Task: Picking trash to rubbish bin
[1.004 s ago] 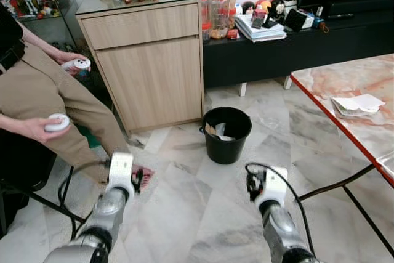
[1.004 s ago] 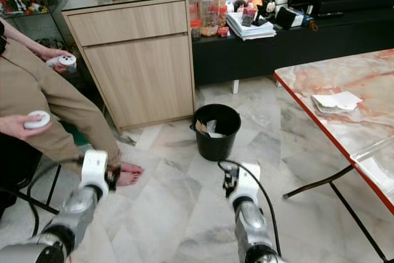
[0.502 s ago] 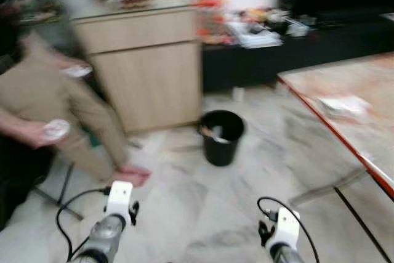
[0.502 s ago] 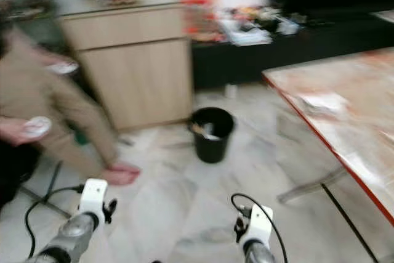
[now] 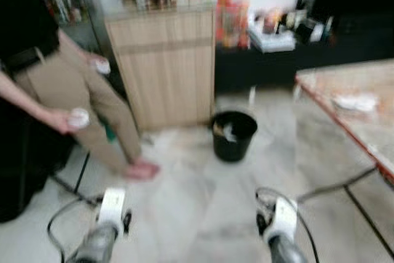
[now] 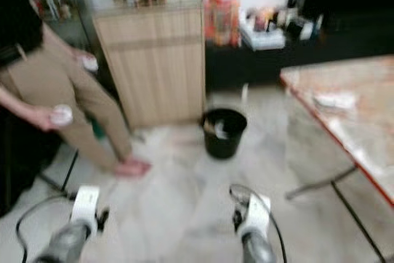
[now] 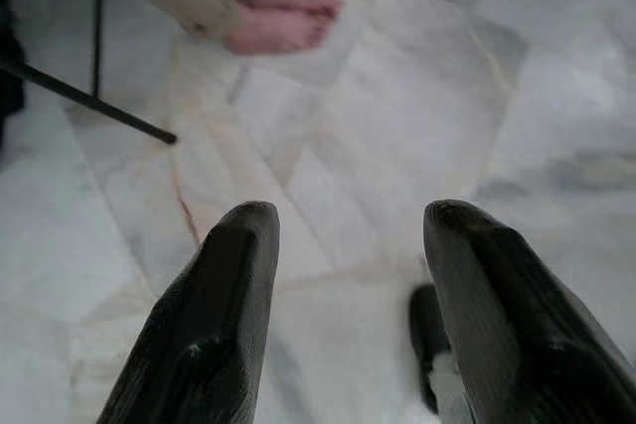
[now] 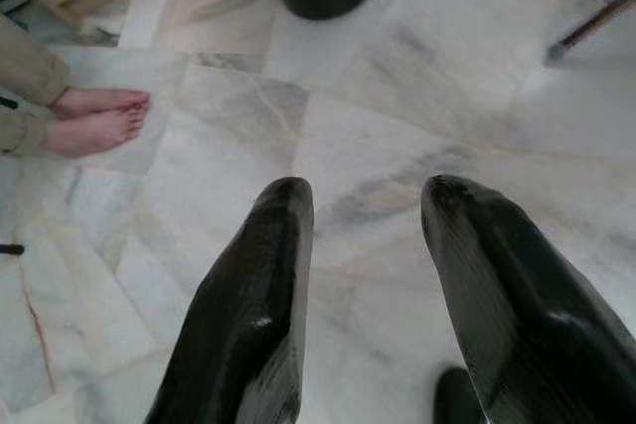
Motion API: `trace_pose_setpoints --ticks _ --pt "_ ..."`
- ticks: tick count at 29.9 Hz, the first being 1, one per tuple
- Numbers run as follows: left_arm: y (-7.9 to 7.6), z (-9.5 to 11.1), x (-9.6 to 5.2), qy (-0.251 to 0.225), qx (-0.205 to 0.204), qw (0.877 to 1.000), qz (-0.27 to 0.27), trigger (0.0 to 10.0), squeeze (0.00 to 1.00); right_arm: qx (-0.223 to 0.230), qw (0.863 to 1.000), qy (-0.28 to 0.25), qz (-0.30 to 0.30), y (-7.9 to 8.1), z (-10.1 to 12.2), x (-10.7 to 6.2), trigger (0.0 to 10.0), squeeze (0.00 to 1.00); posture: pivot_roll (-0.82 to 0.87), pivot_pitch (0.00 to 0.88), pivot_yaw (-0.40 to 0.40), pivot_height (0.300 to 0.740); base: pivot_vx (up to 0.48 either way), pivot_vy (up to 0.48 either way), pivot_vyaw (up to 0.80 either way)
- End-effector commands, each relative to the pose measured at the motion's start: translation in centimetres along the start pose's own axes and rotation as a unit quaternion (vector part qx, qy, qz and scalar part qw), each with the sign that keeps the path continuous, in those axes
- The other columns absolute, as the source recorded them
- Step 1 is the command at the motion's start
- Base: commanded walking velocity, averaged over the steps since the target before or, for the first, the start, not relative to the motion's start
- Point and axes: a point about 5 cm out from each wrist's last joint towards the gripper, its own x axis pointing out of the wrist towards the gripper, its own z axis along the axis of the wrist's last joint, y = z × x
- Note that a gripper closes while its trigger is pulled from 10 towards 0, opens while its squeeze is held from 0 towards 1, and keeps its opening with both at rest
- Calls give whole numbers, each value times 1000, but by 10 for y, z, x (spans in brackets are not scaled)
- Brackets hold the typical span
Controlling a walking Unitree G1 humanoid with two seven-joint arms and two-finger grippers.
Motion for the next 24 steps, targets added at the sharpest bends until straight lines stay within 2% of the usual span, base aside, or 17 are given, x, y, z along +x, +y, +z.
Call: trace_pose_setpoints --ticks 1,24 --pt "0 2 1 2 2 1000 1 10000 0 0 1000 -1 -1 0 2 1 10000 0 101 0 47 740 0 0 0" --pt "0 4 2 0 7 1000 0 10000 0 3 1000 -15 -2 2 8 2 10000 0 102 0 54 740 0 0 0"
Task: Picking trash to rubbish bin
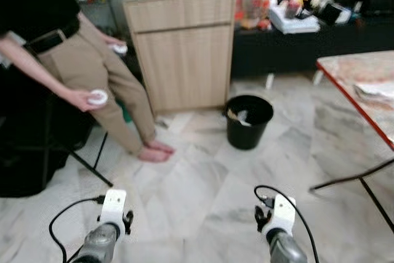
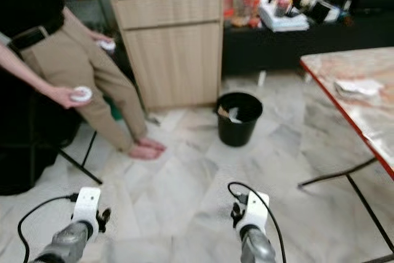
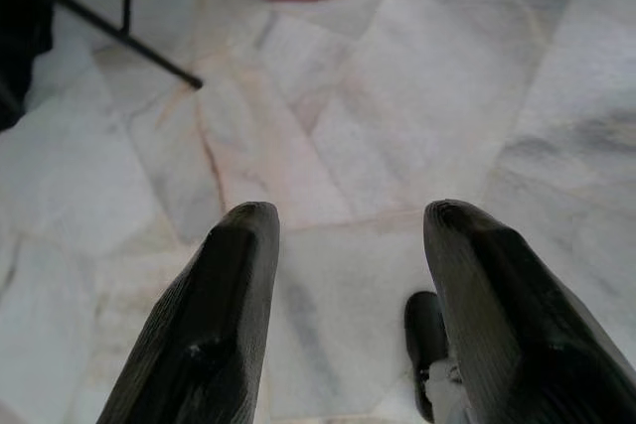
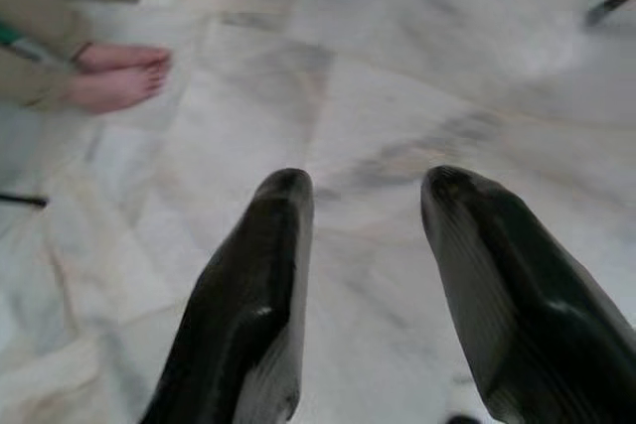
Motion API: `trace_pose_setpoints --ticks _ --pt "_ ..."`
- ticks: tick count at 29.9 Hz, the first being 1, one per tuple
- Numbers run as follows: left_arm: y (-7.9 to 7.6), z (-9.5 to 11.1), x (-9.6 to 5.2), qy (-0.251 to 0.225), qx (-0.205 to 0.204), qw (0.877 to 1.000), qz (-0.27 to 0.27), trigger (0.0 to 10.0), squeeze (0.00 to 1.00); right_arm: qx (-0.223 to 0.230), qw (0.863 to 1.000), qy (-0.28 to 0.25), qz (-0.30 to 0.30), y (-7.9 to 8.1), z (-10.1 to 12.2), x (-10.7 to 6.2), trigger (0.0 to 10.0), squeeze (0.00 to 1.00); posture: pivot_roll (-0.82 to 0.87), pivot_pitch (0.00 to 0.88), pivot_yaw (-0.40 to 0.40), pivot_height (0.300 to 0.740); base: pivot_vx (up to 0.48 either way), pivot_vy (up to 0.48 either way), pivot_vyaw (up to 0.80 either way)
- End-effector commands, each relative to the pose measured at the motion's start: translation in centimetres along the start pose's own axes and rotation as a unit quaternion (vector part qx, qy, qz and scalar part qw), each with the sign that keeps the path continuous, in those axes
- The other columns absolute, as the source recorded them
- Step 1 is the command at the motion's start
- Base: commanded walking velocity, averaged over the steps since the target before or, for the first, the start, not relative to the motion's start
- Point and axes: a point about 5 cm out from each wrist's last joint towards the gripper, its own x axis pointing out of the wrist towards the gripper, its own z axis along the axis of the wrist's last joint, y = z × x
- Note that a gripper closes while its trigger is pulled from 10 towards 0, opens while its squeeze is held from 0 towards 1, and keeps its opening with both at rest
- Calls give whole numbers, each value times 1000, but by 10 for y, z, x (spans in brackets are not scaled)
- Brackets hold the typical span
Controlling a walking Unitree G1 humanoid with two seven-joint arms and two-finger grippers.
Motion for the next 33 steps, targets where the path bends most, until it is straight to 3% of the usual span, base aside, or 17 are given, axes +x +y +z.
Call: trace_pose_setpoints --ticks 1,21,27,33 --pt "2 -1 0 3 8 1000 2 10000 0 2 1000 1 -1 2 -1 0 10000 0 102 0 54 740 0 0 0" --pt "-4 4 2 2 15 1000 -14 10000 0 8 1000 5 -7 1 -4 -1 10000 0 102 0 62 740 0 0 0" --pt "-3 5 2 1 17 1000 -12 10000 0 10 1000 9 -5 2 -5 -1 10000 0 104 0 63 740 276 0 0" --pt "-1 4 2 1 17 1000 -10 10000 0 9 1000 11 -2 4 -5 -1 10000 0 105 0 64 740 86 0 -733"
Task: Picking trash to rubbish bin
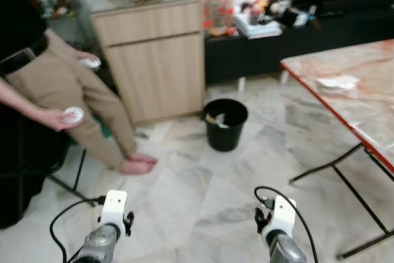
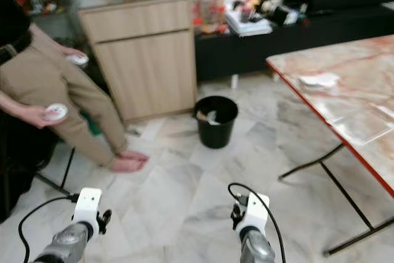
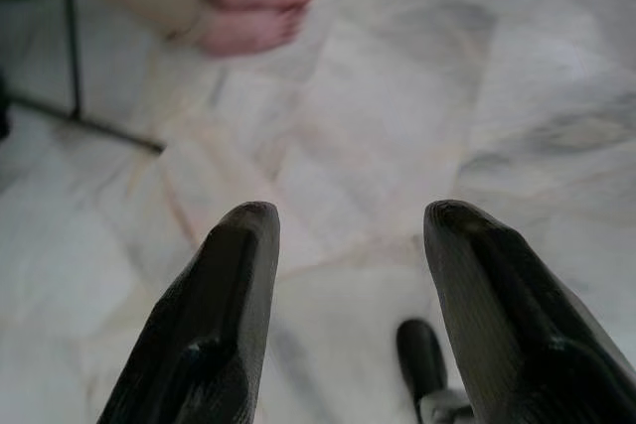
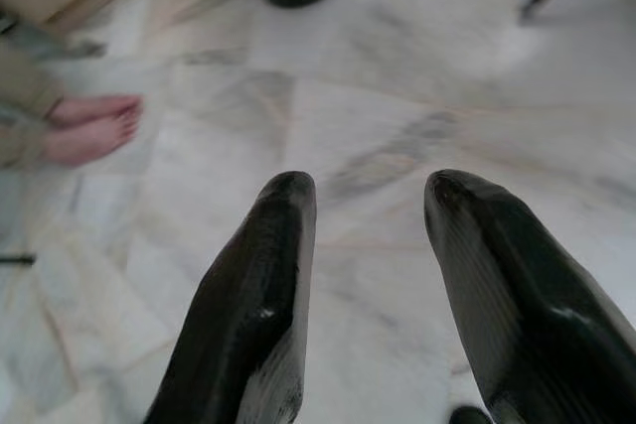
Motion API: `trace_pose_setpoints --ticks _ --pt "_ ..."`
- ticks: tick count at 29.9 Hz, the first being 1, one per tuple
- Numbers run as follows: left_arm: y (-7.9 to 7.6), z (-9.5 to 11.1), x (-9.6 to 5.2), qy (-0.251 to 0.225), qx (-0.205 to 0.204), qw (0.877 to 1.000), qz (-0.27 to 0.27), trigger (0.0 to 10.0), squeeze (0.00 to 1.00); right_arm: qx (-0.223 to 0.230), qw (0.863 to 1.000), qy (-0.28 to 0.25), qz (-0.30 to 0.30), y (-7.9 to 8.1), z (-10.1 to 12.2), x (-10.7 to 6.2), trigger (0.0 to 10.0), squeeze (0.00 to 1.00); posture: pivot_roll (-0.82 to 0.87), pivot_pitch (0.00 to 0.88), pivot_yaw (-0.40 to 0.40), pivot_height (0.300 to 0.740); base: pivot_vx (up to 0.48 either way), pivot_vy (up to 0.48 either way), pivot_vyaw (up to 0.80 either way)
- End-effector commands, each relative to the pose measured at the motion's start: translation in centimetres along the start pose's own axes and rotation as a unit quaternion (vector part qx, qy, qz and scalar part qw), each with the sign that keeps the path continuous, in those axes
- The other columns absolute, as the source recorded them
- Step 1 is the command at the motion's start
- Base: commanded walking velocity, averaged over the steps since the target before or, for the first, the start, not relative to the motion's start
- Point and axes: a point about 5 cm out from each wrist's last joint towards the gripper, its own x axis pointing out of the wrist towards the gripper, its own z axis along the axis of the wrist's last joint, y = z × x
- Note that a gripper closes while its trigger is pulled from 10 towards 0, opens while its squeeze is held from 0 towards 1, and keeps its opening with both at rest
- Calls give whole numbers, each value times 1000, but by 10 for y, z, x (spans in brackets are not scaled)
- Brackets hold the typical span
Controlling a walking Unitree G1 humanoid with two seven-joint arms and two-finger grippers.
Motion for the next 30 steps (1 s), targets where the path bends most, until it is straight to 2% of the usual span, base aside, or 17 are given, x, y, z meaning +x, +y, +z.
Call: trace_pose_setpoints --ticks 1,30 --pt "0 0 0 4 12 1000 -2 10000 0 2 1000 4 -1 0 -1 0 10000 0 105 0 64 740 0 0 -756" --pt "3 -2 -1 5 13 1000 -1 10000 0 -2 1000 7 -3 2 -3 0 10000 0 116 0 67 740 0 0 -757"
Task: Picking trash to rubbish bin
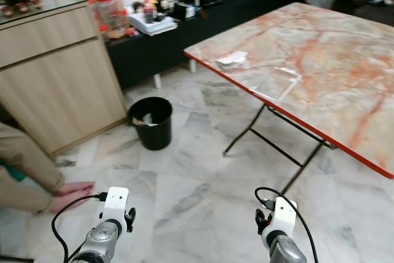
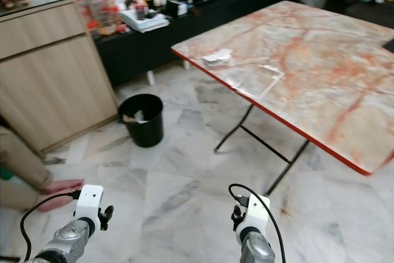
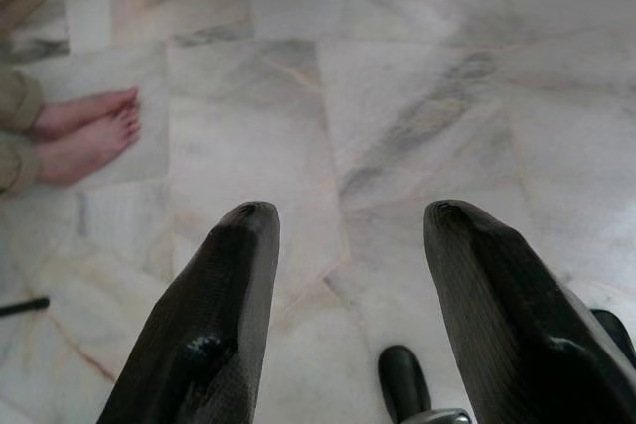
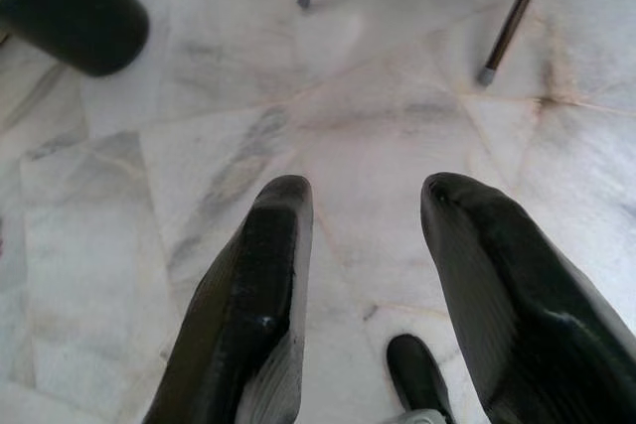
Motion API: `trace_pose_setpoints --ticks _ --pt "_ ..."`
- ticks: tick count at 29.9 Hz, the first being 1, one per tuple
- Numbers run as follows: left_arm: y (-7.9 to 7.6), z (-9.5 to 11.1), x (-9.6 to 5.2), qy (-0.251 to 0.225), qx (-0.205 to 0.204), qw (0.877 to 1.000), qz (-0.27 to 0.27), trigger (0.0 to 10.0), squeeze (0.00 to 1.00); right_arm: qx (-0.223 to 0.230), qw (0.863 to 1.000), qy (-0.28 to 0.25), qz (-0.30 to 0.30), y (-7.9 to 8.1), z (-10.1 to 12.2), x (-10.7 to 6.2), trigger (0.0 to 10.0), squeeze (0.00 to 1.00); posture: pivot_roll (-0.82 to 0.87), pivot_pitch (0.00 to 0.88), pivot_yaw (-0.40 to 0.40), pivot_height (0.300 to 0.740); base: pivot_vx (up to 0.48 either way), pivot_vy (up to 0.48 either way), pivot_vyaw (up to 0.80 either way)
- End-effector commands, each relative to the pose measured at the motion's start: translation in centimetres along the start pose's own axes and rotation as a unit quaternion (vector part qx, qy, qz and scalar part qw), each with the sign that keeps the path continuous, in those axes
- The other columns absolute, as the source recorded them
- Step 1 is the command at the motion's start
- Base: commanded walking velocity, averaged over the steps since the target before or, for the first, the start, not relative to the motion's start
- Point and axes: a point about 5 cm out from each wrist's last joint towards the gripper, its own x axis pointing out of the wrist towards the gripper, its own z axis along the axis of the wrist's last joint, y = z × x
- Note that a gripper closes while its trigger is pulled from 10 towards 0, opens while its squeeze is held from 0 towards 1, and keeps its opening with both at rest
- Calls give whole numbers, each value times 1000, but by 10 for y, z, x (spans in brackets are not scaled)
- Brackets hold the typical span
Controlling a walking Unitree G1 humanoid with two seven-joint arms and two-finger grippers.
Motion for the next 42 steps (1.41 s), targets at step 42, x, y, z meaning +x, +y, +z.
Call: trace_pose_setpoints --ticks 42 --pt "3 -7 -2 10 29 1000 3 10000 0 -9 1000 2 4 3 0 0 10000 0 118 0 63 740 0 -34 -757"
